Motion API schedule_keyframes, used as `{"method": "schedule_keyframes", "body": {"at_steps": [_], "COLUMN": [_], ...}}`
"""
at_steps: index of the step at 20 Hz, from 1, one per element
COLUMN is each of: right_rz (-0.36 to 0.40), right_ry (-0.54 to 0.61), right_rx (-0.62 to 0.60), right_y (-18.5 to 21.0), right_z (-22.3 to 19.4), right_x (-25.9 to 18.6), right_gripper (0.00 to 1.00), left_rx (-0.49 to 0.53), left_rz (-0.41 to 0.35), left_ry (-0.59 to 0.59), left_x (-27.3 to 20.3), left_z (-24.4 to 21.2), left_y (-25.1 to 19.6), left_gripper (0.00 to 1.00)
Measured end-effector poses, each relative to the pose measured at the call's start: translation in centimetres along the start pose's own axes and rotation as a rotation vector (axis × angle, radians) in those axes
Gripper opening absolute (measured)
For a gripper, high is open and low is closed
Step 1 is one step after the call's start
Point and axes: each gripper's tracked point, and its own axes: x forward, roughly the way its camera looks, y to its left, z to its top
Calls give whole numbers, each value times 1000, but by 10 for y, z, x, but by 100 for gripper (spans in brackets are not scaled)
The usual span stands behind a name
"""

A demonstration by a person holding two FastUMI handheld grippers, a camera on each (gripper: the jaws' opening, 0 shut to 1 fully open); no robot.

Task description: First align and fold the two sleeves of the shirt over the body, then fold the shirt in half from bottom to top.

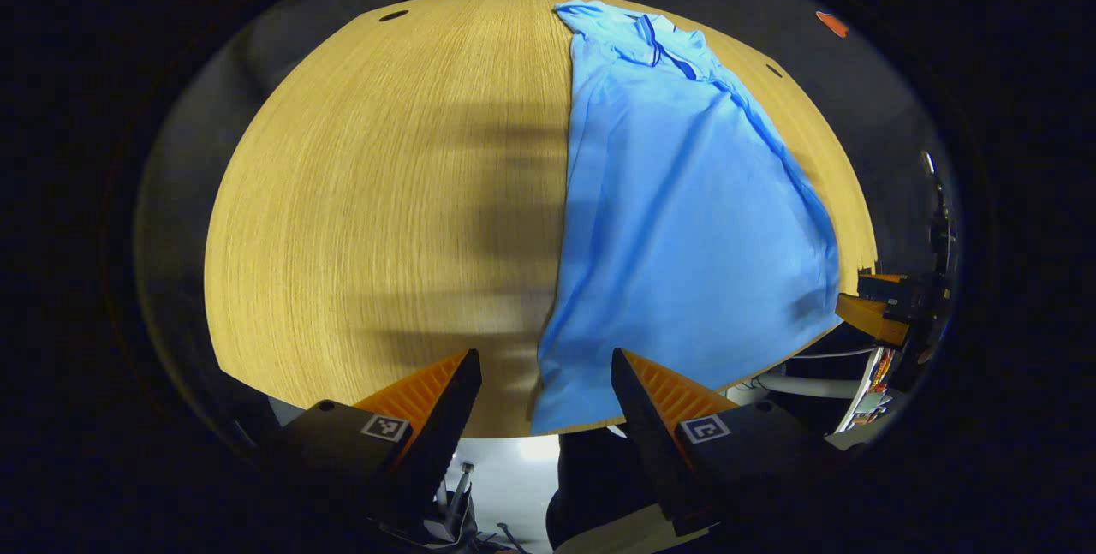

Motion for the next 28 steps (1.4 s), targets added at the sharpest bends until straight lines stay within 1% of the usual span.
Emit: {"method": "schedule_keyframes", "body": {"at_steps": [3, 4, 5, 7, 9, 12, 14, 15, 16, 17, 18, 19, 20, 21, 22, 23, 24, 25, 26, 28], "right_rz": [-13, -16, -15, -10, -6, 14, 42, 50, 53, 56, 61, 67, 76, 79, 76, 82, 89, 106, 117, 138], "right_ry": [34, 44, 55, 77, 94, 112, 120, 126, 122, 117, 110, 104, 102, 102, 93, 83, 76, 82, 83, 66], "right_rx": [-3, -5, -3, 3, 8, 46, 73, 81, 78, 65, 50, 43, 42, 50, 48, 35, 46, 61, 84, 122], "right_y": [-4, -4, -3, -1, 1, 6, 12, 14, 15, 17, 20, 24, 29, 33, 33, 35, 36, 37, 37, 37], "right_z": [-7, -9, -11, -15, -17, -20, -20, -20, -20, -19, -19, -18, -19, -20, -19, -17, -16, -19, -19, -11], "right_x": [9, 11, 14, 18, 21, 23, 24, 23, 25, 24, 24, 23, 22, 23, 21, 22, 21, 21, 19, 14], "right_gripper": [99, 99, 99, 99, 99, 100, 95, 91, 80, 78, 71, 63, 41, 29, 6, 2, 1, 1, 0, 0], "left_rx": [20, 31, 36, 47, 81, 57, 31, 28, 33, 36, 33, 2, -23, -34, -15, 18, 33, 54, 51, 8], "left_rz": [42, 44, 56, 83, 109, 115, 117, 118, 120, 119, 112, 104, 105, 115, 113, 97, 87, 73, 61, 29], "left_ry": [23, 20, 29, 47, 58, 57, 60, 60, 59, 58, 51, 27, 15, -6, -19, -42, -64, -76, -74, -71], "left_x": [9, 9, 9, 10, 12, 13, 13, 14, 16, 16, 13, 16, 16, 15, 16, 15, 16, 18, 19, 17], "left_z": [-8, -5, -6, -8, -9, -9, -10, -9, -8, -10, -8, -7, -7, -5, -7, -6, -2, -3, -3, -4], "left_y": [5, 3, 4, 4, 2, -3, -7, -9, -12, -12, -15, -19, -20, -22, -25, -27, -28, -29, -27, -26], "left_gripper": [99, 99, 96, 98, 98, 100, 100, 89, 87, 78, 78, 56, 35, 13, 7, 7, 6, 4, 4, 4]}}
